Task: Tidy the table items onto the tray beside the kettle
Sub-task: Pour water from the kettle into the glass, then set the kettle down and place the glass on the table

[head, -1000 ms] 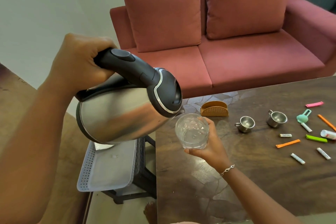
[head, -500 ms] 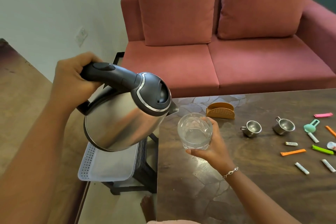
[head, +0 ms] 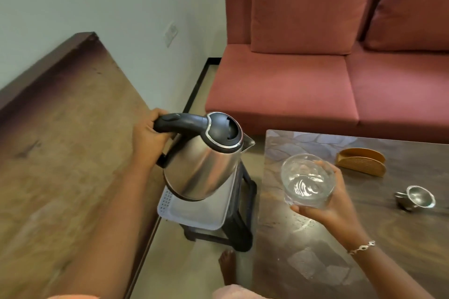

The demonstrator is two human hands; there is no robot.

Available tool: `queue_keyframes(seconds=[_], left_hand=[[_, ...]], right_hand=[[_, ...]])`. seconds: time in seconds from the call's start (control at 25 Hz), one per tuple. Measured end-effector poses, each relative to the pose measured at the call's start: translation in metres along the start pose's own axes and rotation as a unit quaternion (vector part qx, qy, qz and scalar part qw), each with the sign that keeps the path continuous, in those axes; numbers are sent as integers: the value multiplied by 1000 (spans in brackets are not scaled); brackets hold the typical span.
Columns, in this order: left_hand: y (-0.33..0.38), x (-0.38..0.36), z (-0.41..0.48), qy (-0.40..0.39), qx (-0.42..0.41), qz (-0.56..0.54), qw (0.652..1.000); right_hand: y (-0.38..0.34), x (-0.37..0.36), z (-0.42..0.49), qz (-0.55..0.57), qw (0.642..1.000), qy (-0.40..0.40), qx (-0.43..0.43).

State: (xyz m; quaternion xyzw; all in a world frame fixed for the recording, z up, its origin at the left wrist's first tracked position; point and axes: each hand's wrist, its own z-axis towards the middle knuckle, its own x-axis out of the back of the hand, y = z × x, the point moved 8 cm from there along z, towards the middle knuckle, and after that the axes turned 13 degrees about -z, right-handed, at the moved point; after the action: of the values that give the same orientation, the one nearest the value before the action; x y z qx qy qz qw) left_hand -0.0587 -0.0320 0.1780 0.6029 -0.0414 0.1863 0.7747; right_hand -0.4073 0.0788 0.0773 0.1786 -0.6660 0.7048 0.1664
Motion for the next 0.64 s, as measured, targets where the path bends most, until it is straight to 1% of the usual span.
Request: queue_keyframes(seconds=[0.16, 0.24, 0.32, 0.4, 0.52, 0.64], left_hand=[[-61, 27, -13, 83, 91, -15, 992], [-97, 42, -22, 139, 128, -12, 982], [-138, 52, -34, 185, 186, -11, 965], [-176, 57, -46, 208, 249, -1, 946], [-215, 57, -61, 236, 287, -6, 929], [-248, 56, -75, 280, 327, -33, 902]], right_hand=[[-9, -20, 15, -7, 1000, -15, 6], [-13, -29, 22, -3, 1000, -18, 3], [-18, -34, 27, -2, 1000, -18, 5], [-23, -41, 33, -2, 1000, -17, 4], [-34, -50, 43, -11, 1000, -18, 16], [-41, -58, 51, -12, 999, -26, 20]])
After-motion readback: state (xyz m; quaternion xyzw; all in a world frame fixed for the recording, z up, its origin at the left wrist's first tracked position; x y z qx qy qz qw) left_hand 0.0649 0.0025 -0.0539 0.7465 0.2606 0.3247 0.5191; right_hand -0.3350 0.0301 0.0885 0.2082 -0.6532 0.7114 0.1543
